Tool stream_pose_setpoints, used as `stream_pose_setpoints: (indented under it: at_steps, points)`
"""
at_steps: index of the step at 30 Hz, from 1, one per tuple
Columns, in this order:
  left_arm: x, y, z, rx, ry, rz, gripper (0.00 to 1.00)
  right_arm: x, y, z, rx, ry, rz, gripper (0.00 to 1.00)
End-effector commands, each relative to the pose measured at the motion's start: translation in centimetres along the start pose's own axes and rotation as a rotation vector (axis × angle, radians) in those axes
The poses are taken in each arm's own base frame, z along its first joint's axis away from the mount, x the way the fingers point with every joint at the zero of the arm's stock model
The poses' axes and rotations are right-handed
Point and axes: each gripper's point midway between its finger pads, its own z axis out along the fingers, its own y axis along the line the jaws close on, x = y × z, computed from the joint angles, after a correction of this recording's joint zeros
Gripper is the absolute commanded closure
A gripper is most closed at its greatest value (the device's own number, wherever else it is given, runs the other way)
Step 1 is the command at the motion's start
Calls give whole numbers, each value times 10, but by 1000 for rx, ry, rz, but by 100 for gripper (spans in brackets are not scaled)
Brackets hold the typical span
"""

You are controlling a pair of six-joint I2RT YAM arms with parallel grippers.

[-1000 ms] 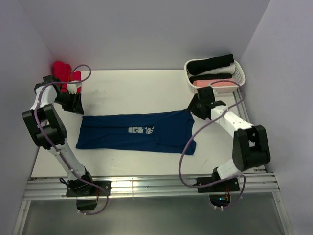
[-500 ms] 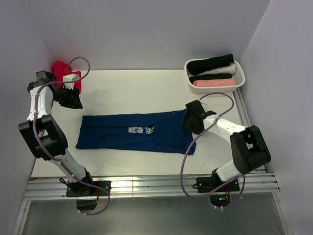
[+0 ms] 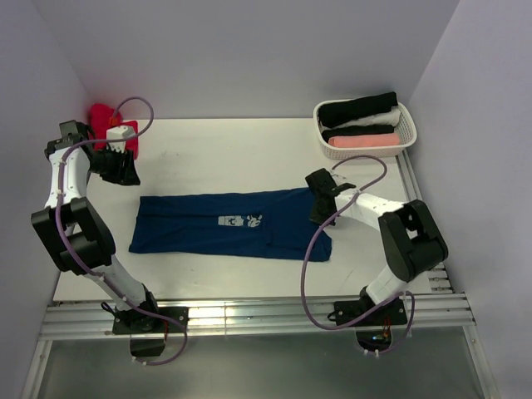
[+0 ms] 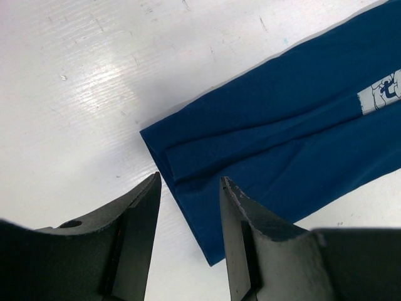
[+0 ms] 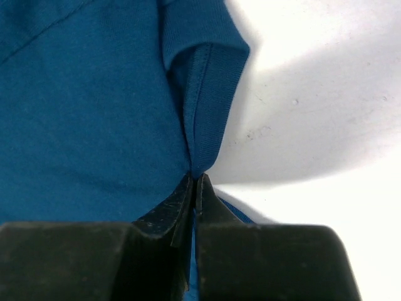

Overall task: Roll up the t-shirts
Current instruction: Fold the tshirt

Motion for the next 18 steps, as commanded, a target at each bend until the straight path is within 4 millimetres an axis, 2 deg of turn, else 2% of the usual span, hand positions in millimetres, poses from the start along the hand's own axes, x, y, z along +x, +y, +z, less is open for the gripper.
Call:
stream_pose_setpoints:
  at_steps: [1, 6, 12, 13, 15, 16, 18]
  points:
    - [-10, -8, -9, 22, -43, 33, 52, 2, -20, -1, 122, 18, -13, 100]
    - [-5, -4, -2, 28, -25, 23, 52, -17, -42, -7, 204, -10, 14, 100]
    - [1, -1, 7, 43, 2, -1, 51, -47, -81, -14, 295, -25, 61, 100]
    - [3, -1, 11, 48, 10, -6, 51, -50, -97, -15, 341, -21, 77, 100]
    - [5, -1, 13, 55, 16, -12, 51, -55, -112, -15, 376, -9, 76, 100]
    - [6, -1, 15, 57, 20, -13, 51, -60, -129, -15, 415, -8, 94, 100]
    - [7, -2, 17, 61, 27, -18, 51, -62, -145, -12, 450, 8, 108, 100]
